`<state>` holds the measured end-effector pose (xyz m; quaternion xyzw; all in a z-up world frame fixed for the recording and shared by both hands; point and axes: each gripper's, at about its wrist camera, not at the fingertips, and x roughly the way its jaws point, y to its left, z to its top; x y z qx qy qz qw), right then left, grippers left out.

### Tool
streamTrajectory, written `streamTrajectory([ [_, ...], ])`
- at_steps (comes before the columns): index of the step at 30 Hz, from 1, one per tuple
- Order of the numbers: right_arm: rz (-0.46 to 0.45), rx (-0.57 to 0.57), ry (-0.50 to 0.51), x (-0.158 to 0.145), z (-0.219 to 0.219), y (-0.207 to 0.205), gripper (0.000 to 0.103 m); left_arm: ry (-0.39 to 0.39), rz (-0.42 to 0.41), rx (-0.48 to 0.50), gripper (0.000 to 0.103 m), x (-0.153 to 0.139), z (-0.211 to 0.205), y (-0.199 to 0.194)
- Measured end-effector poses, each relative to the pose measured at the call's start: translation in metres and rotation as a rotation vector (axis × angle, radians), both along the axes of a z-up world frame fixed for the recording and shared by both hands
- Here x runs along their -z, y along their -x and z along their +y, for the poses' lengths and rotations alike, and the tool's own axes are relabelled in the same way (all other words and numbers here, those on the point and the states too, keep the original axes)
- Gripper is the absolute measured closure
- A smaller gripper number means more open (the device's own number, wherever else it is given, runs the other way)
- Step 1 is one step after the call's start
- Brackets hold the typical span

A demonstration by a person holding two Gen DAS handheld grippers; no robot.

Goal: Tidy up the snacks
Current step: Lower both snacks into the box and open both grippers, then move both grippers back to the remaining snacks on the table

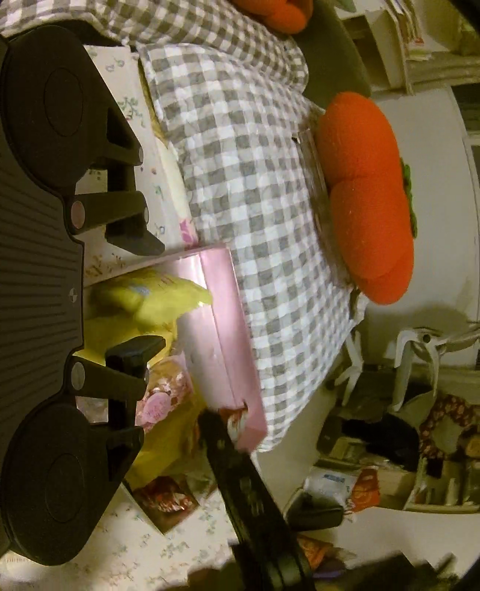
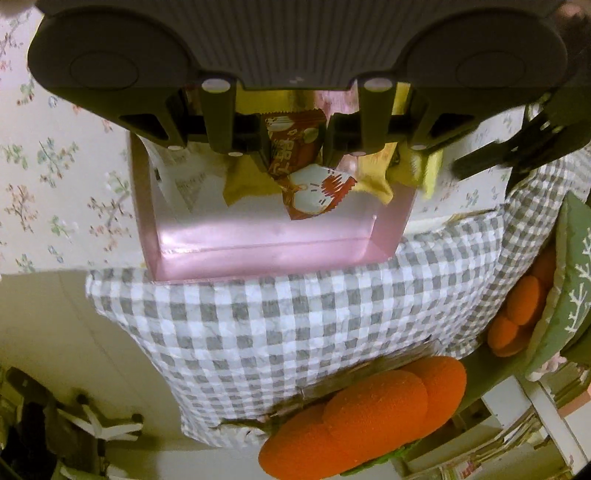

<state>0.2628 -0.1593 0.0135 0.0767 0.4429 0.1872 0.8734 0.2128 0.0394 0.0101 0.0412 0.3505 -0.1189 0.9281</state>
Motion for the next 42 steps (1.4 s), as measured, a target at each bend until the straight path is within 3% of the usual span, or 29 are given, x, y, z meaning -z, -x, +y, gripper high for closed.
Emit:
streamTrajectory([
  [7,-0.005,0.033,-0.048,0.0,0.01,-0.008,0.07,0.062,0.039,-0.055,0.055,-0.008,0.02,0.003],
  [12,-0.001,0.049,-0.046,-0.005,-0.005,0.001,0.068,0.094,0.063,-0.079,0.055,-0.014,0.026,0.01],
  [15,0.007,0.061,-0.048,-0.013,-0.018,0.007,0.067,0.087,0.07,-0.086,0.054,-0.021,0.025,0.015],
  [19,0.01,0.076,-0.036,-0.022,-0.034,0.021,0.058,0.087,0.08,-0.094,0.044,-0.03,0.022,0.028],
  [23,0.037,0.074,-0.037,-0.027,-0.042,0.035,0.054,0.09,0.126,-0.097,0.044,-0.032,0.015,0.044],
  [29,0.092,0.073,-0.019,-0.031,-0.047,0.058,0.05,0.068,0.175,-0.097,0.037,-0.03,-0.001,0.069],
  [35,0.171,0.059,0.02,-0.023,-0.048,0.086,0.029,0.018,0.224,-0.065,0.03,-0.016,-0.022,0.084],
  [42,0.313,0.13,0.07,0.011,-0.062,0.098,0.027,-0.049,0.254,-0.04,0.025,-0.001,-0.04,0.091],
])
